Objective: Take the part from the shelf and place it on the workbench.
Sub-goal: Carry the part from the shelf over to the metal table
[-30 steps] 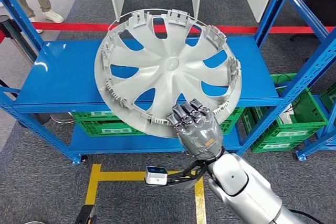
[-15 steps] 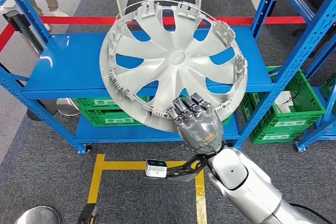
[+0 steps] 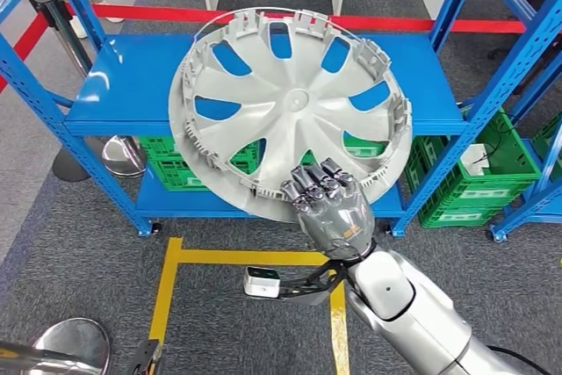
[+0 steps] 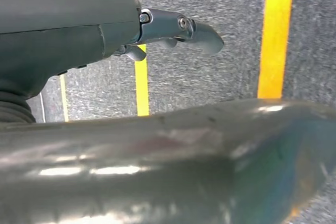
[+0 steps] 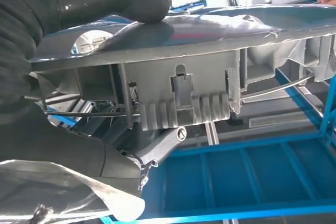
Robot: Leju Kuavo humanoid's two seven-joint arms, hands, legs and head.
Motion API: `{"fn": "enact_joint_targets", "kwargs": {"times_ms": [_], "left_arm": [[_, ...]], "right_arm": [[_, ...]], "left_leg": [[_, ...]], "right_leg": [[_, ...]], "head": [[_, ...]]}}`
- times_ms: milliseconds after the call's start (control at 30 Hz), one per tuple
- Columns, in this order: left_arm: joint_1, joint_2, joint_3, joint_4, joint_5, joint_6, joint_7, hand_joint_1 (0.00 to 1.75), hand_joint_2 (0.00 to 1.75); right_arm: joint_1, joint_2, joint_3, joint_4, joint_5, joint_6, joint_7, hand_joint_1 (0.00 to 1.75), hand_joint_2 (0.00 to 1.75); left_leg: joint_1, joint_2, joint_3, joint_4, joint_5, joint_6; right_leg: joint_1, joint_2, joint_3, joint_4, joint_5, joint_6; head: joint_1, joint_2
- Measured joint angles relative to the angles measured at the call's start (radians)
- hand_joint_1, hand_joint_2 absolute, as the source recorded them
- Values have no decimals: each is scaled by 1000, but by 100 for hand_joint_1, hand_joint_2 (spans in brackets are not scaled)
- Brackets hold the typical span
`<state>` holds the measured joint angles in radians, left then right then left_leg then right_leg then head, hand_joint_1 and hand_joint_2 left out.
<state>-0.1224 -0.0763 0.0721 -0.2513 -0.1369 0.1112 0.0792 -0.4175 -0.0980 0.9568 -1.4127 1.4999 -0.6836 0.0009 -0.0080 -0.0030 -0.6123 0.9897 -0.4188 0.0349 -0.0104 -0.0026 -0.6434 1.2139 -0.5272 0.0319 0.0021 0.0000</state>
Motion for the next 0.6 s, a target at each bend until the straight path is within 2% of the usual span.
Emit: {"fn": "enact_joint_targets", "kwargs": {"times_ms": [33, 67, 100, 133, 200, 233, 267, 300, 367, 400, 433, 467, 533, 567, 600], "left_arm": [[0, 0, 0, 0, 0, 0, 0, 0, 0], [0, -1, 0, 0, 0, 2, 2, 0, 0], [0, -1, 0, 0, -2, 4, 4, 0, 0], [0, -1, 1, 0, -4, 6, 6, 0, 0], [1, 0, 1, 0, -12, 9, 12, 0, 0], [1, 1, 1, 0, -16, 11, 14, 0, 0], [2, 2, 2, 0, -18, 12, 15, 0, 0], [1, 4, 2, 0, -20, 13, 16, 0, 0], [-2, 7, 3, 0, -21, 14, 15, 0, 0], [-3, 9, 4, 0, -21, 14, 14, 0, 0], [-5, 12, 5, 0, -22, 14, 12, 0, 0], [-6, 15, 6, 0, -22, 13, 9, 0, 0], [-12, 21, 13, -1, -23, 10, -1, 0, 0], [-16, 23, 16, -2, -24, 8, -5, 0, 0], [-19, 24, 20, -2, -24, 7, -8, 0, 0]], "right_arm": [[0, 0, 0, 0, 1, 0, 2, 175, 175], [0, 0, 0, 0, 3, 0, 4, 175, 175], [0, 0, -1, -1, 5, 0, 9, 175, 175], [0, 0, -2, -2, 8, 0, 16, 175, 175], [2, 0, -4, -3, 10, 0, 29, 175, 175], [2, 0, -6, -4, 11, 0, 36, 175, 175], [4, 0, -8, -4, 12, 0, 42, 175, 175], [5, 0, -11, -5, 12, 0, 47, 175, 175], [8, 0, -16, -6, 14, 0, 53, 175, 175], [10, 0, -19, -6, 14, 0, 53, 175, 175], [11, 0, -21, -6, 14, 0, 51, 175, 175], [13, 0, -23, -6, 13, 0, 48, 175, 175], [13, 0, -27, -8, 12, 0, 39, 175, 175], [13, 0, -28, -11, 12, 0, 36, 175, 175], [12, 0, -30, -13, 11, 0, 32, 175, 175]], "left_leg": [[-2, -1, -9, 1, 7, -3], [-4, -1, -16, 2, 15, -7], [-3, -2, -22, 1, 23, -11], [-2, -2, -27, -1, 32, -17], [3, -3, -37, -7, 47, -28], [4, -3, -42, -2, 36, -33], [5, -3, -52, 21, 9, -38], [7, -3, -66, 67, -35, -43], [12, -2, -99, 206, -124, -52], [15, -2, -106, 262, -145, -56], [18, -2, -99, 286, -146, -60], [21, -2, -73, 264, -128, -63], [26, -1, 10, 145, -90, -66], [25, -2, 45, 86, -82, -64], [23, -2, 63, 50, -83, -59]], "right_leg": [[2, 3, 57, -77, 14, -6], [3, 5, 108, -153, 16, -11], [6, 7, 142, -207, 10, -14], [9, 9, 158, -237, 3, -16], [10, 6, 151, -255, 17, -21], [9, 3, 146, -260, 27, -27], [7, -1, 139, -264, 38, -33], [6, -5, 132, -266, 45, -39], [6, -11, 112, -258, 56, -45], [6, -13, 101, -251, 60, -45], [5, -15, 90, -243, 62, -44], [4, -16, 78, -232, 63, -43], [1, -16, 53, -210, 65, -38], [1, -17, 42, -200, 66, -34], [2, -17, 33, -194, 70, -28]], "head": [[0, 0], [-1, 0], [-1, 0], [-1, 0], [0, 0], [-1, 0], [-2, 0], [-2, 0], [-5, 0], [-5, 0], [-5, 0], [-5, 0], [-5, 0], [-5, 0], [-5, 0]]}}
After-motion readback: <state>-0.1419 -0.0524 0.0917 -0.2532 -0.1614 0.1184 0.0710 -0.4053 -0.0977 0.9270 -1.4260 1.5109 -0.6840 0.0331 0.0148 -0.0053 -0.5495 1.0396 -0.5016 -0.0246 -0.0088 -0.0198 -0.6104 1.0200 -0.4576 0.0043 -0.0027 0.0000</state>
